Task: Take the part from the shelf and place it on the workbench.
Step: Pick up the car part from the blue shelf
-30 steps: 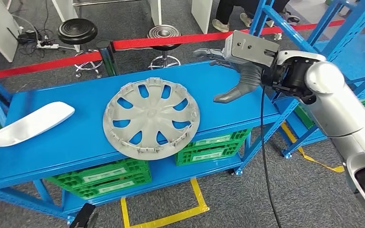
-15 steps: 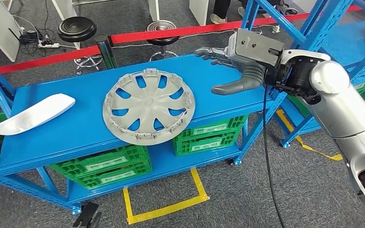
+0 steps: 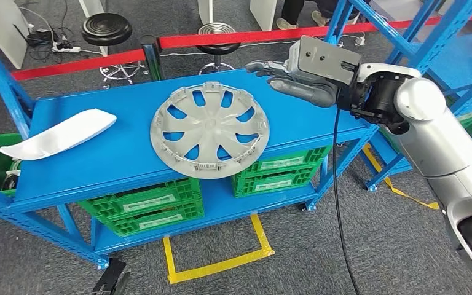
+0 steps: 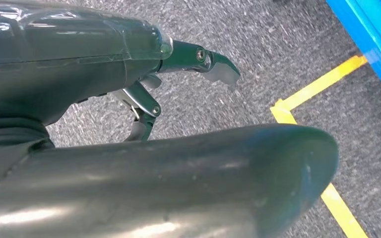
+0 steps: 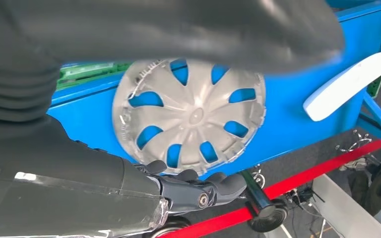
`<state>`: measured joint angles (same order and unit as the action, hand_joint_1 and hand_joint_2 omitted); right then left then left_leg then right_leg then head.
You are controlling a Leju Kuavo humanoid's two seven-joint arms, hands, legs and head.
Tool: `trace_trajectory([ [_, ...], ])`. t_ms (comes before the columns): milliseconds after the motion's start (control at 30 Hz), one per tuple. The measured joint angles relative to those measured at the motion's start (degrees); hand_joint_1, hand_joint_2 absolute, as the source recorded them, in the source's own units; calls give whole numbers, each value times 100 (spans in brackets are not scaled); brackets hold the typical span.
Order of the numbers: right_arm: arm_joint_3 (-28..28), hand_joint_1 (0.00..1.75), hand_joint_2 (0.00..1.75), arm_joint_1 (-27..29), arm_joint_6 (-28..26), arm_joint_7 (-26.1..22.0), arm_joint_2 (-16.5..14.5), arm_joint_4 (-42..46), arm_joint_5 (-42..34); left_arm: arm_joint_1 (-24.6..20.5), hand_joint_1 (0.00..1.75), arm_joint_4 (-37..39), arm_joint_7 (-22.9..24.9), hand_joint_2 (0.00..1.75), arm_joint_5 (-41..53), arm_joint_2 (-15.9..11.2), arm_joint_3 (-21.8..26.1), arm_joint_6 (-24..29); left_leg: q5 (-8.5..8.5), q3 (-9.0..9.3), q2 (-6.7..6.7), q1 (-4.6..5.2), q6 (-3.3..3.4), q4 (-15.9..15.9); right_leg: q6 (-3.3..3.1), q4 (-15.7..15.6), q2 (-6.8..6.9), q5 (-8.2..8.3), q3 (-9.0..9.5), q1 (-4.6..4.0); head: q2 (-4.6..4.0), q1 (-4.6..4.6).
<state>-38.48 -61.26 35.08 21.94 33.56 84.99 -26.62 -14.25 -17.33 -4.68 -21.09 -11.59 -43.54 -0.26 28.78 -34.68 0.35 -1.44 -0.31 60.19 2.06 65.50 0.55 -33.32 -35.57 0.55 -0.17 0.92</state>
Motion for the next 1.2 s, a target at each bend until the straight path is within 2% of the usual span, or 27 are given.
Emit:
trace_trajectory([
  [33,-2,0,131,6,1,0,1,-1,0,-1,0,1,-1,0,0,-1,0,1,-8,-14,-3,14,21,1,6,388,-2,-177,-172,-1,0,42],
  [67,-3,0,175,21,1,0,4,-3,2,3,0,3,-6,0,0,-3,0,2,-14,-27,-7,31,35,1,1,704,-3,-286,-319,-2,0,72],
  [100,-4,0,175,38,-2,0,9,-4,10,9,0,6,-10,0,0,-6,0,4,-19,-34,-13,52,46,2,-18,861,-5,-294,-395,-7,0,91],
  [133,-3,0,175,52,-11,0,19,-5,28,14,0,8,-14,0,0,-8,0,5,-16,-34,-20,71,67,2,-36,816,-10,-193,-379,-9,0,101],
  [200,2,0,175,56,-52,-1,36,-4,98,20,0,9,-10,0,0,-9,0,8,-1,-16,-34,105,108,1,-47,170,-19,236,-91,-9,0,104],
  [233,3,0,175,48,-70,-8,41,-3,129,17,0,8,-6,0,0,-13,0,8,8,-17,-39,126,127,6,-20,-197,-22,391,79,-6,0,103],
  [267,4,0,175,44,-77,-25,44,-2,158,15,0,8,-5,0,-1,-18,0,8,10,-30,-44,146,131,15,8,-496,-24,457,215,-3,0,99],
  [333,5,0,175,63,-55,-73,51,-1,229,23,0,10,-13,0,-1,-27,0,8,2,-66,-46,175,134,23,32,-720,-30,427,308,-4,0,71],
  [467,-2,0,175,78,-10,-225,62,1,838,53,0,17,-2,0,7,-28,0,4,-13,-67,-34,171,125,-5,1,-743,-40,426,305,-9,0,23],
  [667,-252,0,175,56,23,-1186,36,-5,3904,33,0,16,145,0,127,-24,0,-31,-14,-64,-23,160,116,-22,-22,-740,-42,411,305,-22,0,5],
  [767,-498,0,175,51,-72,-1778,-18,-65,5154,-9,0,13,195,0,210,-21,0,-49,-11,-64,-9,159,112,-24,-23,-739,-43,411,305,-21,0,6],
  [967,-985,0,175,44,-585,-2667,-190,-430,6947,-68,0,6,293,0,395,-11,0,-108,-10,-65,23,161,111,-26,-27,-747,-57,413,306,-20,0,16],
  [1200,-1403,0,175,22,-1485,-3363,-524,-1327,8141,-115,0,6,329,0,546,6,0,-188,-8,-65,39,162,109,-26,-33,-753,-67,418,306,-20,0,22],
])
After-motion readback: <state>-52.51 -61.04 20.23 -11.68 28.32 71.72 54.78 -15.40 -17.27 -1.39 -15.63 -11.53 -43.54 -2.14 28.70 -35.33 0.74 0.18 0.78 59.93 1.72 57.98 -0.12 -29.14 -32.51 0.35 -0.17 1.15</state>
